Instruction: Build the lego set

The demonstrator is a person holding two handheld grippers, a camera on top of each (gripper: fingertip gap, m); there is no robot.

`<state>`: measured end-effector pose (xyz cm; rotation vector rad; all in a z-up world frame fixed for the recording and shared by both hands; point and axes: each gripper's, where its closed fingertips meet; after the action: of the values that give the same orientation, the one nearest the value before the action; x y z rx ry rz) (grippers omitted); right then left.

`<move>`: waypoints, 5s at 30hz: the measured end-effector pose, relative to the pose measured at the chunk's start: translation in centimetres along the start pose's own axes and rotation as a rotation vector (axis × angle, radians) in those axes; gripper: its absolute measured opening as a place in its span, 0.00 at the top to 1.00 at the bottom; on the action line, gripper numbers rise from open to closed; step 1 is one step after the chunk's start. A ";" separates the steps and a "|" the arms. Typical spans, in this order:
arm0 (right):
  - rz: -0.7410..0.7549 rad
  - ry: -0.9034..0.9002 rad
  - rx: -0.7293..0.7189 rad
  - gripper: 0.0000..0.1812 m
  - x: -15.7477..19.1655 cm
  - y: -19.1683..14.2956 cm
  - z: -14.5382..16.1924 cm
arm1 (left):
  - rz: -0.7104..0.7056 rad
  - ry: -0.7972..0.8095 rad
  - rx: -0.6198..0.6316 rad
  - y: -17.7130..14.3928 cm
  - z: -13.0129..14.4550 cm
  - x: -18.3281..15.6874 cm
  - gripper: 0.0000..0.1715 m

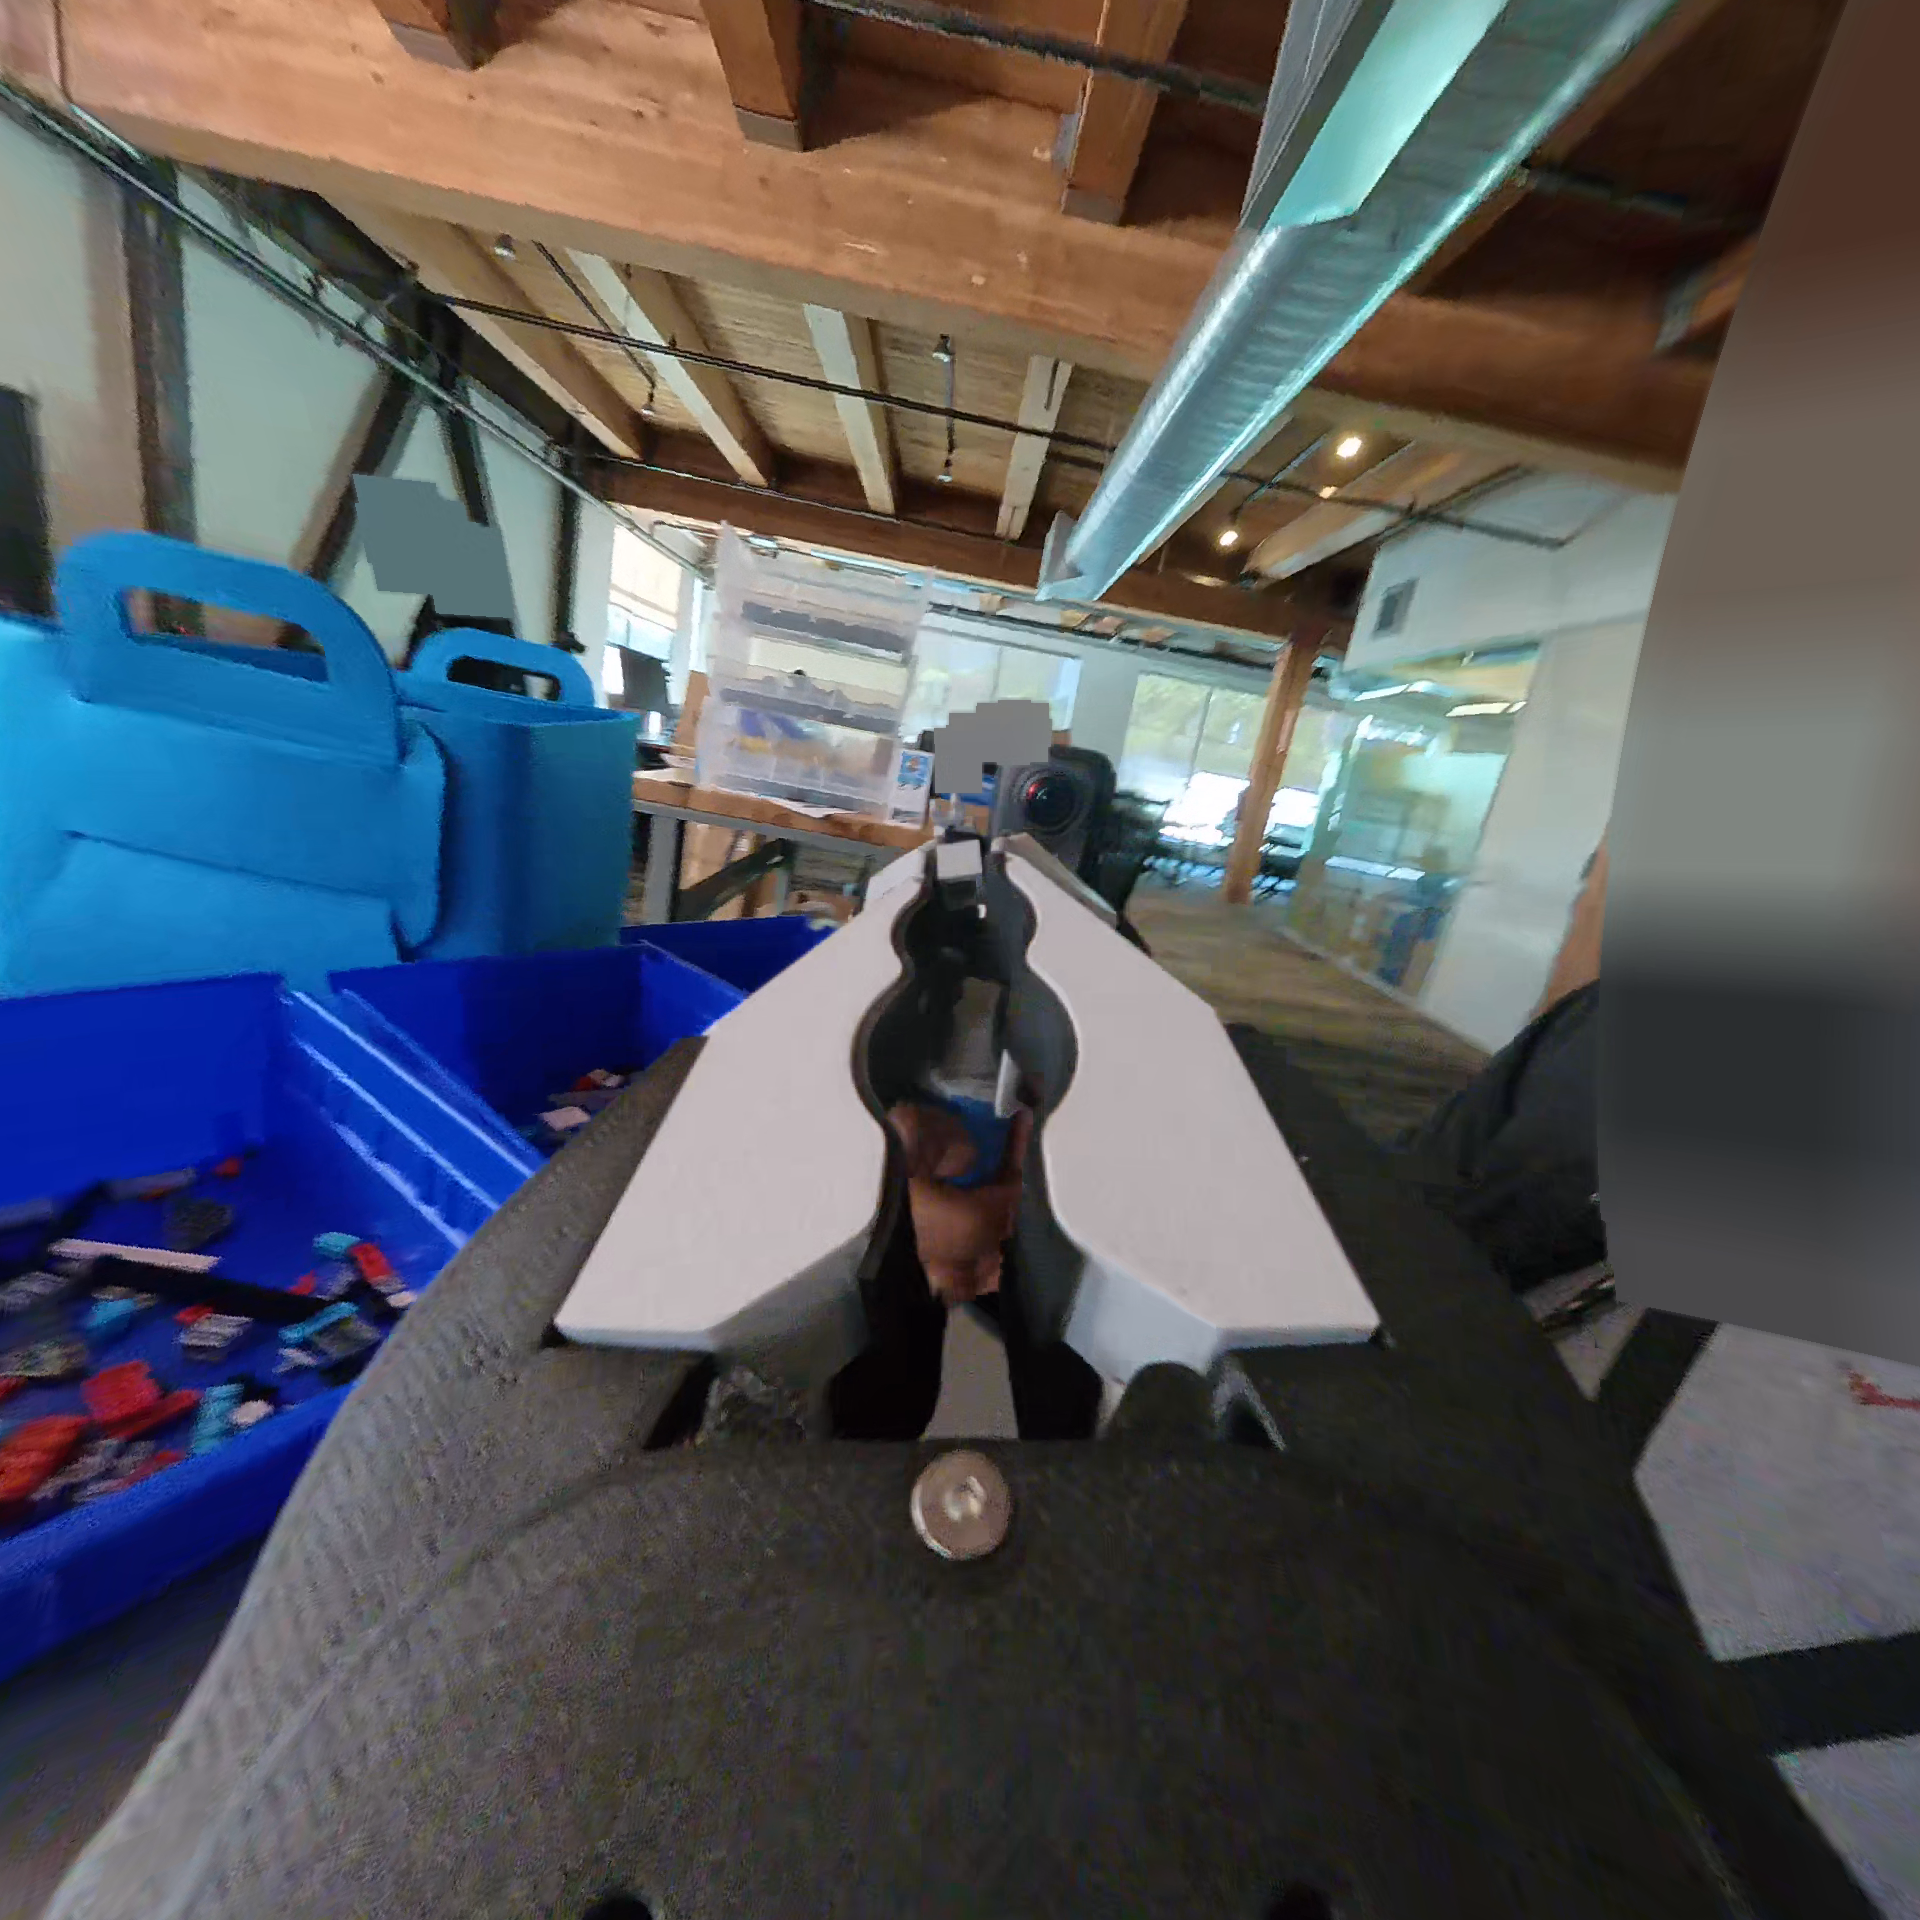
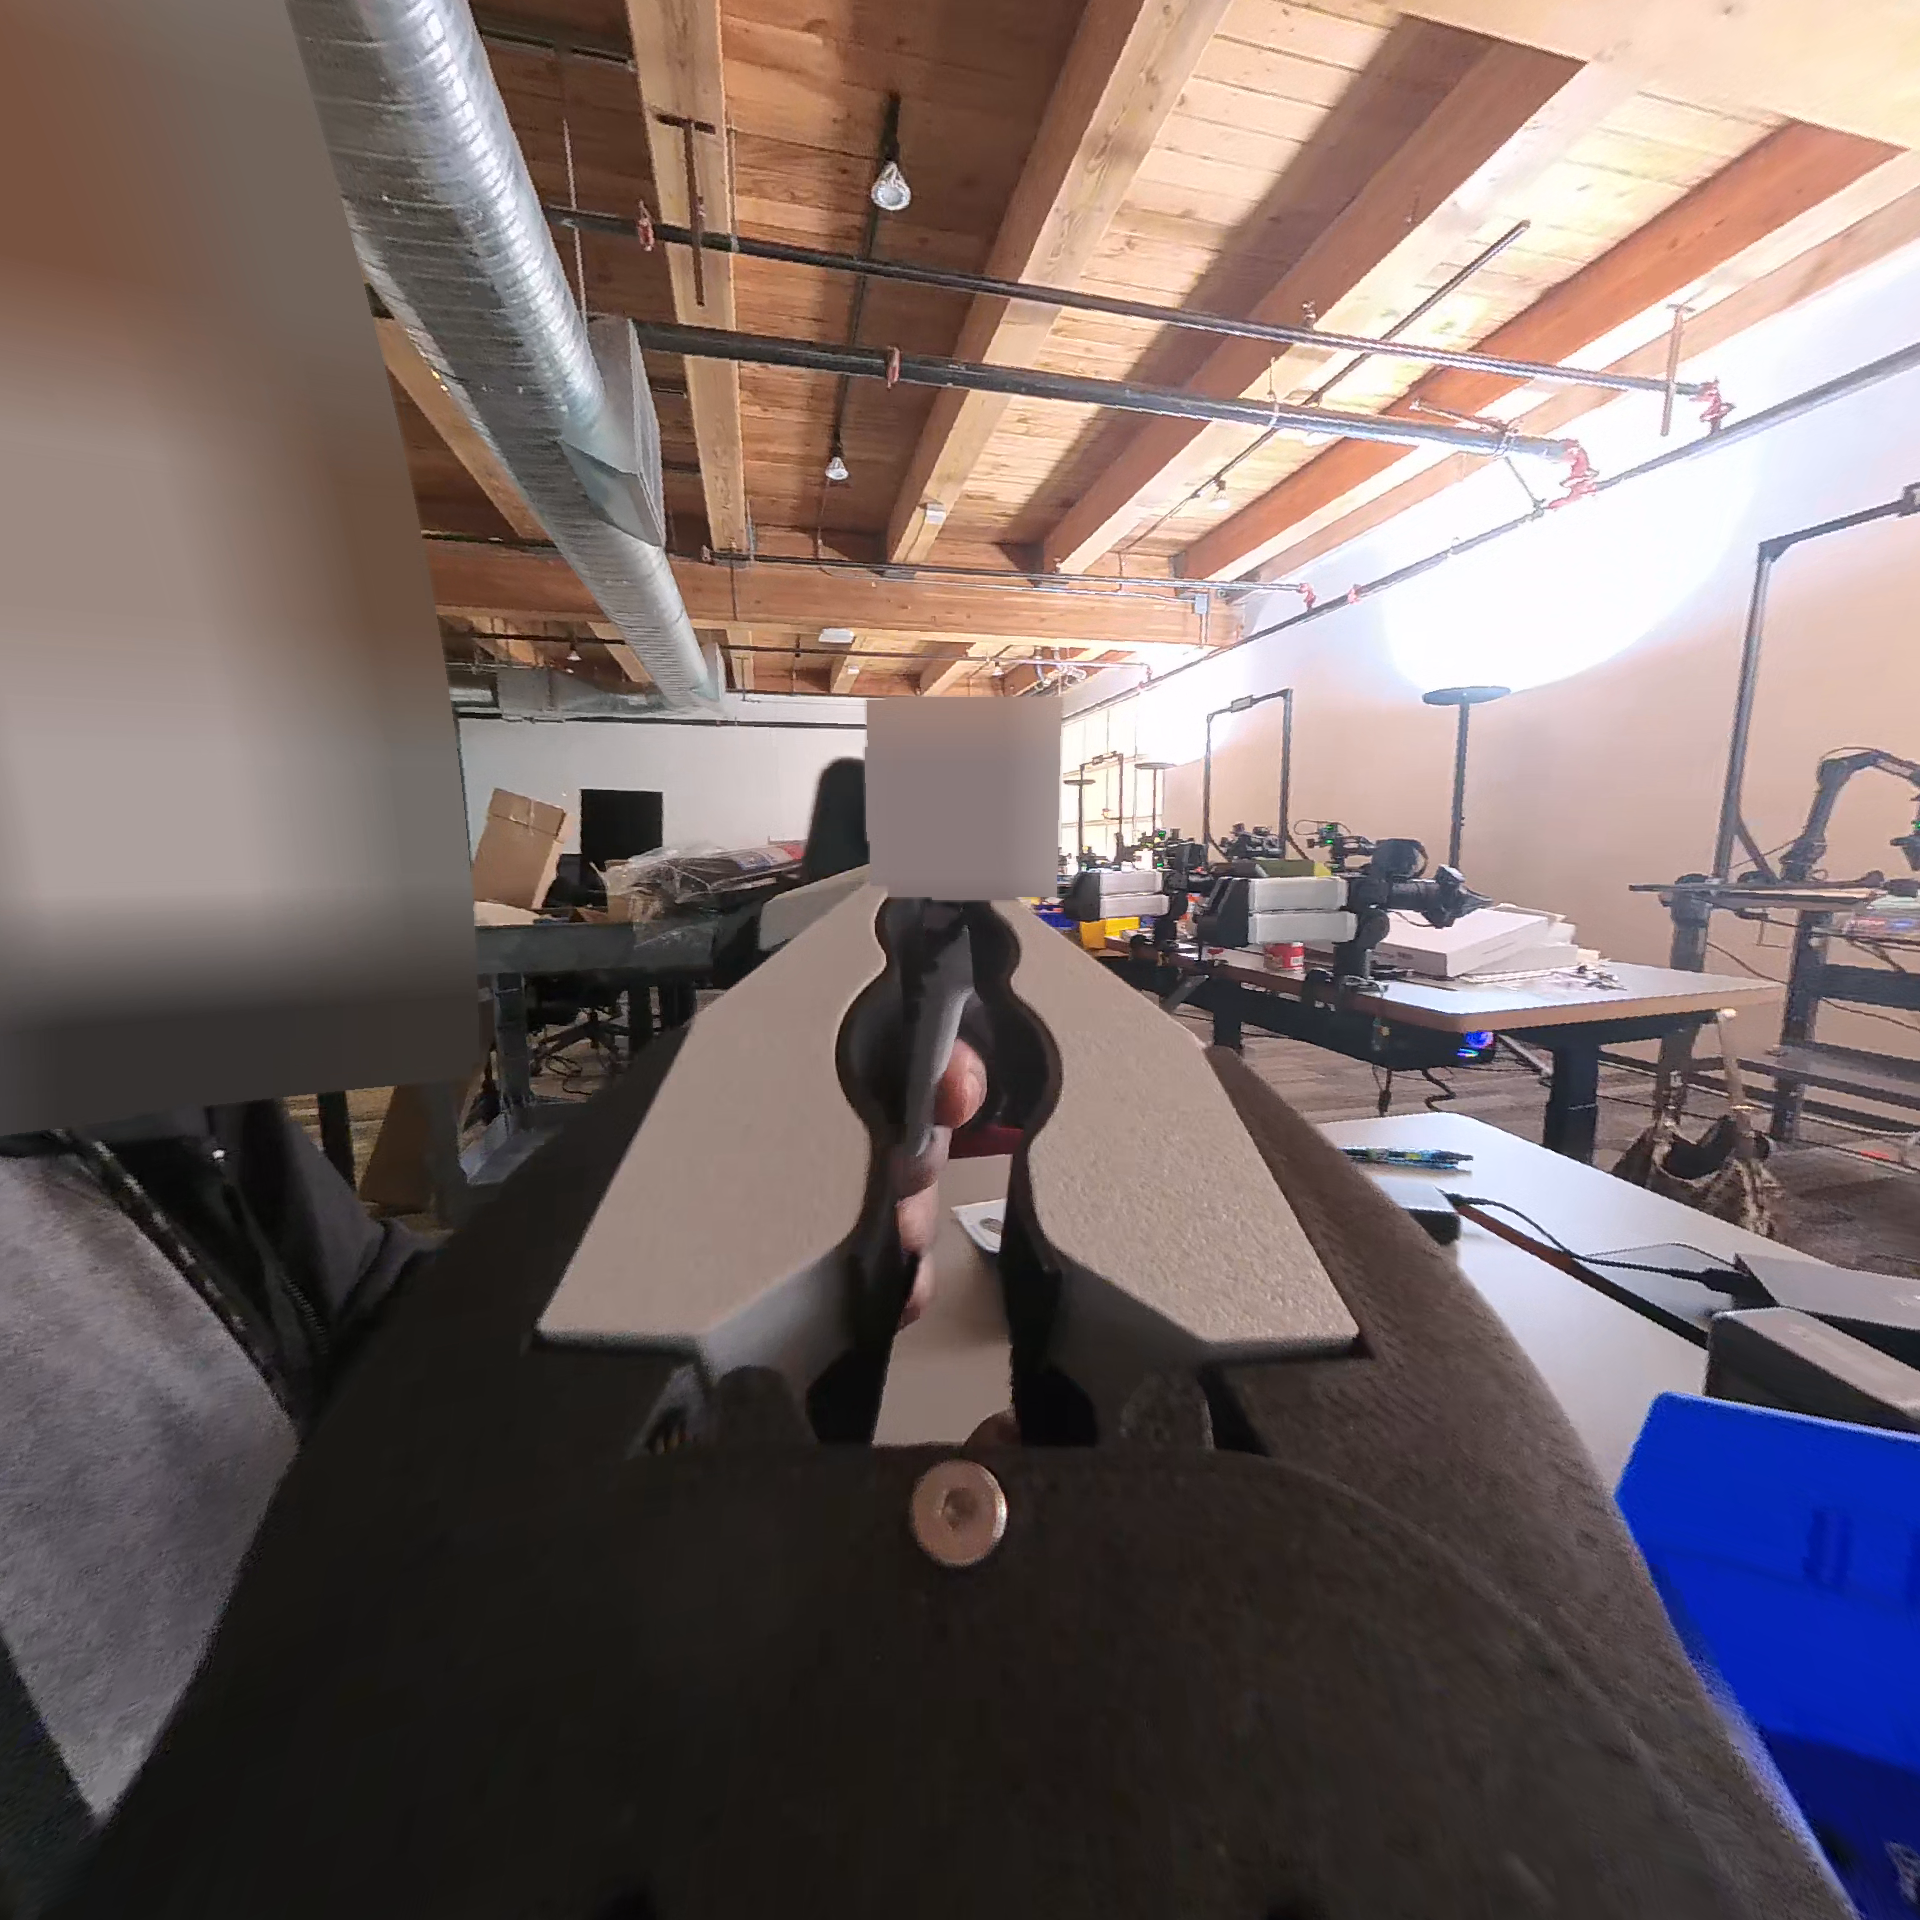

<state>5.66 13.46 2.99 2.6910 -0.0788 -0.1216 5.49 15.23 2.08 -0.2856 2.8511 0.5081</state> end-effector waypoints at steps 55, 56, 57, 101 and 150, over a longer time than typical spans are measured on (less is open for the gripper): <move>-0.099 0.056 0.207 0.91 -1.4 -2.1 2.9 | 0.064 -0.249 0.101 -0.4 3.3 1.8 0.95; -0.108 0.061 0.211 0.92 -1.3 -2.1 3.0 | 0.066 -0.261 0.106 -0.4 3.4 1.9 0.95; -0.112 0.064 0.210 0.93 -1.2 -2.1 3.1 | 0.071 -0.277 0.107 -0.4 3.4 2.0 0.95; -0.071 -0.445 0.584 0.91 -1.6 -7.5 14.1 | -0.086 -0.826 0.089 -4.0 13.8 6.2 0.95; 0.105 -0.744 0.624 0.92 -1.1 -7.6 15.2 | -0.164 -0.777 0.056 -4.5 14.6 6.3 0.95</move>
<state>3.30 13.83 -13.88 3.0624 -0.5612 -1.2366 3.26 15.40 -14.28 -0.2395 2.0647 0.3915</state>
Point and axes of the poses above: each gripper's, where its closed fingertips meet, y out along the fingers, z out of its underside, x = y × z across the jaws, and after that the axes turned 5 degrees about -y, right-handed
